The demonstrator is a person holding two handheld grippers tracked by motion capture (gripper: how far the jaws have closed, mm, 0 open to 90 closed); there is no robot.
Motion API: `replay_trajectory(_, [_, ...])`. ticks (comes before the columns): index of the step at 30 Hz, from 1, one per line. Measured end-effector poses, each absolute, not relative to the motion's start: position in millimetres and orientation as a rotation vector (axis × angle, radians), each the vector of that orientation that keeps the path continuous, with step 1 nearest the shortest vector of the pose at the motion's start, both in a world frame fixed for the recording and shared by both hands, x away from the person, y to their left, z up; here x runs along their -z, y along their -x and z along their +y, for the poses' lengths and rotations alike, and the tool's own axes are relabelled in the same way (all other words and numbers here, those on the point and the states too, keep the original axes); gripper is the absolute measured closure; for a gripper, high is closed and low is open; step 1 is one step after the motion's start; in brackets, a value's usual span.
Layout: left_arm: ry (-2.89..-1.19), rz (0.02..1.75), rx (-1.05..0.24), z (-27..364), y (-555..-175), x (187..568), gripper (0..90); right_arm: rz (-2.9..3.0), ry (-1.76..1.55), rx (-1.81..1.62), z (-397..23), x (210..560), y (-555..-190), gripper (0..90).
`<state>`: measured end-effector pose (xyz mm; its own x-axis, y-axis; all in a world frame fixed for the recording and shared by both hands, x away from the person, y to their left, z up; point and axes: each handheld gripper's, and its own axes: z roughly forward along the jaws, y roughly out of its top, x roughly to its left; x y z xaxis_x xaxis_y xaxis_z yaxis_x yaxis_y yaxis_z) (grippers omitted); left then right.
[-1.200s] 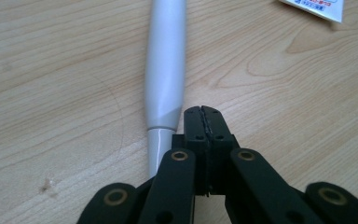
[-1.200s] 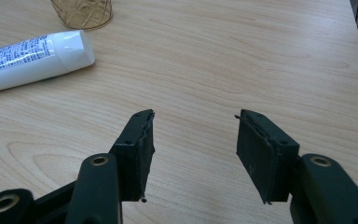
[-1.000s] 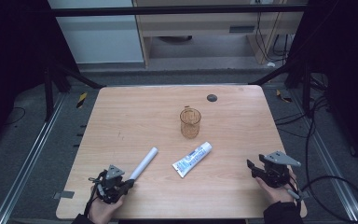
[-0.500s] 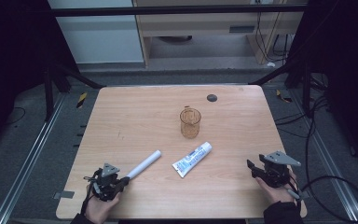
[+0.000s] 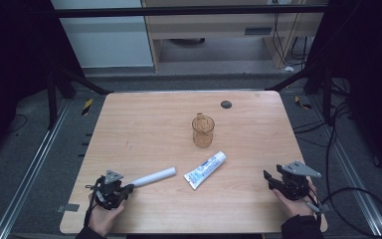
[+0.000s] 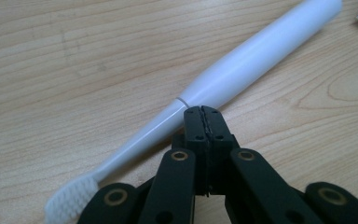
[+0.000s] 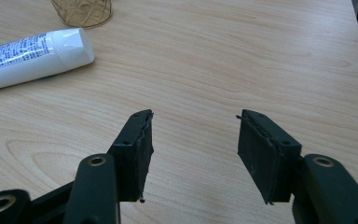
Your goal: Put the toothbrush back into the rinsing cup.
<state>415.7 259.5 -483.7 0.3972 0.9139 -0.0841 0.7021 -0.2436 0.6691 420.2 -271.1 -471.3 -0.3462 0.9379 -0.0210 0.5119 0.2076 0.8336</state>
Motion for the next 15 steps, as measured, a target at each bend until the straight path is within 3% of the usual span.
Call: replay_trajectory(15, [-1.995, 1.398, -0.486, 266.2, -427.1, 478.5, 89.7, 1.945, -1.344, -1.029, -271.9, 471.7, -420.7, 44.9])
